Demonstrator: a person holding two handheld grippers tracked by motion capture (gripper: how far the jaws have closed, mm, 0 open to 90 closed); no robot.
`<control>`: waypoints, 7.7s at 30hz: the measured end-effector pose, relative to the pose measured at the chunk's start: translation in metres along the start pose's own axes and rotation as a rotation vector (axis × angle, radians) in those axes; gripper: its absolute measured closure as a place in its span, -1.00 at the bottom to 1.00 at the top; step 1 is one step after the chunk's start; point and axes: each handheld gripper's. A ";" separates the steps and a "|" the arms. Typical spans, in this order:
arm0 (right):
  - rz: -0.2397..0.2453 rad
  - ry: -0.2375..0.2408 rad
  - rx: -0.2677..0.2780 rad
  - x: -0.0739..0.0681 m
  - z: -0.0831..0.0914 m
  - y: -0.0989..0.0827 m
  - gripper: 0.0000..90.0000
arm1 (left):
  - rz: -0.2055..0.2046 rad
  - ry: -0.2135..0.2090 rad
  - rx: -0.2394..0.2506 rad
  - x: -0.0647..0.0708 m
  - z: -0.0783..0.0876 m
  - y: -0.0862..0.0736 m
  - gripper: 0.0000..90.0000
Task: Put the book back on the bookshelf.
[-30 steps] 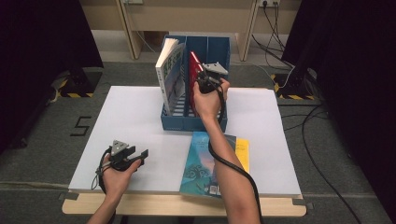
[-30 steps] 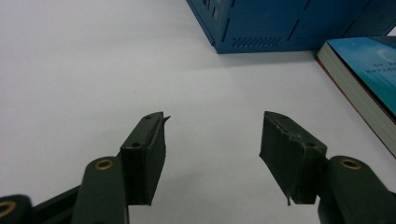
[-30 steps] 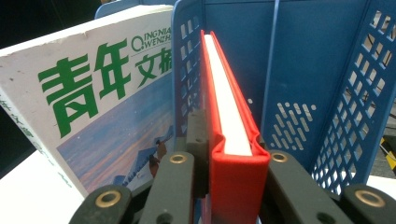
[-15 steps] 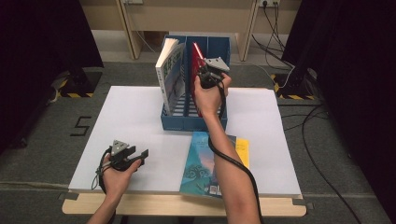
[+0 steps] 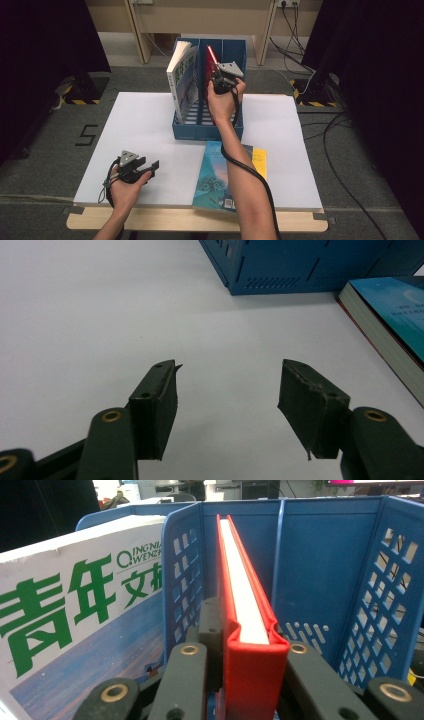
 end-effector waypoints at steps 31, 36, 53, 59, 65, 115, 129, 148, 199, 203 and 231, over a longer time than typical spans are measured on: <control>0.009 0.004 -0.085 0.003 0.003 -0.010 0.75 | 0.003 -0.002 0.000 0.000 0.001 -0.001 -0.12; 0.006 0.019 -0.094 0.005 0.010 -0.011 0.73 | 0.002 0.000 -0.003 0.000 0.001 -0.001 -0.12; -0.018 0.030 -0.143 0.007 0.021 -0.019 0.63 | 0.002 0.002 -0.002 0.000 0.002 -0.001 -0.12; -0.021 0.037 -0.162 0.008 0.015 -0.017 0.59 | 0.006 0.005 -0.003 -0.002 0.002 -0.001 -0.12; -0.019 0.022 -0.201 0.006 0.013 -0.014 0.73 | 0.007 0.004 -0.002 -0.002 0.002 -0.001 -0.12; -0.063 -0.109 -0.124 -0.001 -0.004 -0.010 0.56 | 0.000 -0.007 0.000 -0.001 0.002 -0.002 -0.12; -0.073 -0.106 -0.154 -0.001 0.006 -0.013 0.78 | -0.001 -0.007 0.001 -0.001 0.001 -0.002 -0.12; -0.072 -0.156 -0.102 -0.006 -0.006 -0.014 0.79 | -0.003 -0.007 0.000 -0.002 0.003 -0.002 -0.12; -0.060 0.060 -0.165 0.021 0.045 -0.038 0.26 | -0.027 -0.038 0.004 0.010 -0.002 -0.002 -0.12; -0.061 0.058 -0.179 0.026 0.048 -0.041 0.26 | -0.027 -0.051 0.011 0.011 -0.002 -0.001 -0.13; -0.097 0.112 -0.322 0.057 0.081 -0.070 0.28 | -0.071 -0.134 0.008 0.038 -0.006 0.012 -0.09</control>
Point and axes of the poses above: each handheld gripper's, and its own axes: z roughly backward along the jaws, y roughly out of its top, x roughly to its right, and after that the axes turned 9 degrees about -x, right-handed
